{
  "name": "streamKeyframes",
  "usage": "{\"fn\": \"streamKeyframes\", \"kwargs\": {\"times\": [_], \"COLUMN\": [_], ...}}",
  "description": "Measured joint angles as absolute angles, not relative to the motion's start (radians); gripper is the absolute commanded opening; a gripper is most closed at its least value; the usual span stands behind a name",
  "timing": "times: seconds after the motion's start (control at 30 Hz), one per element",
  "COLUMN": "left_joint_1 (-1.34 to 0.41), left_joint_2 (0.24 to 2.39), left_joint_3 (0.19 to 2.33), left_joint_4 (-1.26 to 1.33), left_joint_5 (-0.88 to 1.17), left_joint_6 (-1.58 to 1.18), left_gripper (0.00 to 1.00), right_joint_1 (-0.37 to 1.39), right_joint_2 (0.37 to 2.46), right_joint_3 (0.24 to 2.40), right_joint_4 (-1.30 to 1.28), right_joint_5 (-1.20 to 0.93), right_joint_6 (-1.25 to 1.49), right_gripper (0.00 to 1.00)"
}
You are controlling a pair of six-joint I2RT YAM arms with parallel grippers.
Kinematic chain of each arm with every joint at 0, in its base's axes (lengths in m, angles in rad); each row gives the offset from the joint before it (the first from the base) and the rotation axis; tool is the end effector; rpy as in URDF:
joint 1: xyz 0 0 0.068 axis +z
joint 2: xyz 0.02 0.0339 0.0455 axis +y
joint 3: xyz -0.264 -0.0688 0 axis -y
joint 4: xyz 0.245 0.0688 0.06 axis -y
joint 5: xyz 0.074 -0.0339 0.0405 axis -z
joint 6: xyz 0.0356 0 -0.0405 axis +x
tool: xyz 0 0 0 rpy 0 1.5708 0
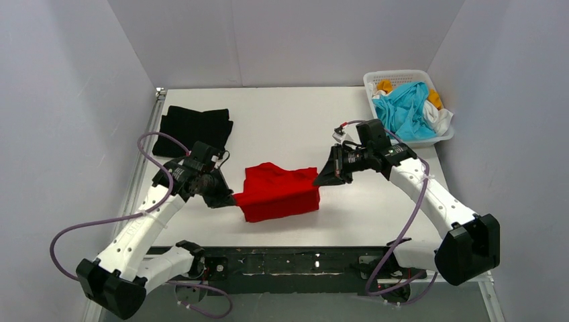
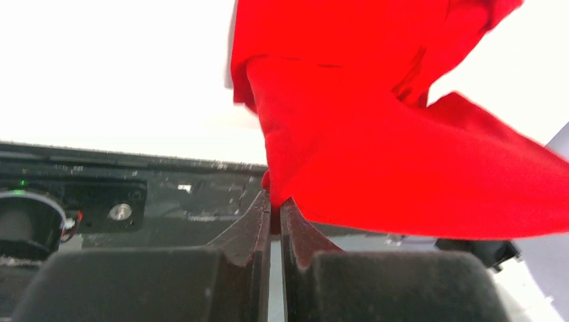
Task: Fold and stack the t-shirts
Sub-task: Fold the long partially folded tshirt into a neat square
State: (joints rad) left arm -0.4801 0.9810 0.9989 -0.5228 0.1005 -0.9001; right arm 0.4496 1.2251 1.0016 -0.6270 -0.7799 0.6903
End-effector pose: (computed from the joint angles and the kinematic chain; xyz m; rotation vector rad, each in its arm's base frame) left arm 0.1871 -0.1015 0.3443 -0.3972 2.1786 -0.9171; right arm 0.2127 0.1304 0.2914 -0.0868 2.6145 1.4199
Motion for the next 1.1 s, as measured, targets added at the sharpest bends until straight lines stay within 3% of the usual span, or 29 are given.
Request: {"fn": "streamKeyframes", "kwargs": {"times": [0.4,0.73,0.83,0.87,0.9,0.93,1.0,1.03,1.07,1.1], "left_joint_1": [-0.324,-0.269,-0.258,-0.254,-0.251,-0.249,-0.237,-0.228,-0.217,-0.209], "left_joint_2": [1.324,1.634,1.731,1.761,1.785,1.814,1.868,1.892,1.912,1.926], "left_joint_3": [1.186,1.357,1.403,1.418,1.431,1.451,1.495,1.519,1.542,1.564], "left_joint_4": [-0.388,-0.312,-0.298,-0.294,-0.292,-0.294,-0.311,-0.321,-0.331,-0.344], "left_joint_5": [0.088,0.086,0.086,0.086,0.086,0.086,0.06,0.048,0.035,0.025], "left_joint_6": [-0.816,-0.757,-0.743,-0.739,-0.736,-0.732,-0.711,-0.701,-0.694,-0.685], "left_gripper": [0.0,0.0,0.0,0.03,0.11,0.34,0.63,0.83,0.96,0.98], "right_joint_1": [0.311,0.262,0.257,0.256,0.255,0.255,0.248,0.24,0.232,0.224], "right_joint_2": [1.494,1.775,1.89,1.928,1.956,1.988,2.043,2.064,2.082,2.092], "right_joint_3": [1.095,1.295,1.366,1.391,1.411,1.438,1.498,1.534,1.574,1.614], "right_joint_4": [-0.477,-0.485,-0.496,-0.5,-0.502,-0.513,-0.547,-0.575,-0.606,-0.635], "right_joint_5": [-0.885,-0.813,-0.785,-0.779,-0.77,-0.759,-0.711,-0.685,-0.656,-0.625], "right_joint_6": [0.686,0.635,0.623,0.621,0.62,0.617,0.599,0.591,0.578,0.568], "right_gripper": [0.01,0.01,0.12,0.2,0.29,0.37,0.57,0.65,0.69,0.71]}}
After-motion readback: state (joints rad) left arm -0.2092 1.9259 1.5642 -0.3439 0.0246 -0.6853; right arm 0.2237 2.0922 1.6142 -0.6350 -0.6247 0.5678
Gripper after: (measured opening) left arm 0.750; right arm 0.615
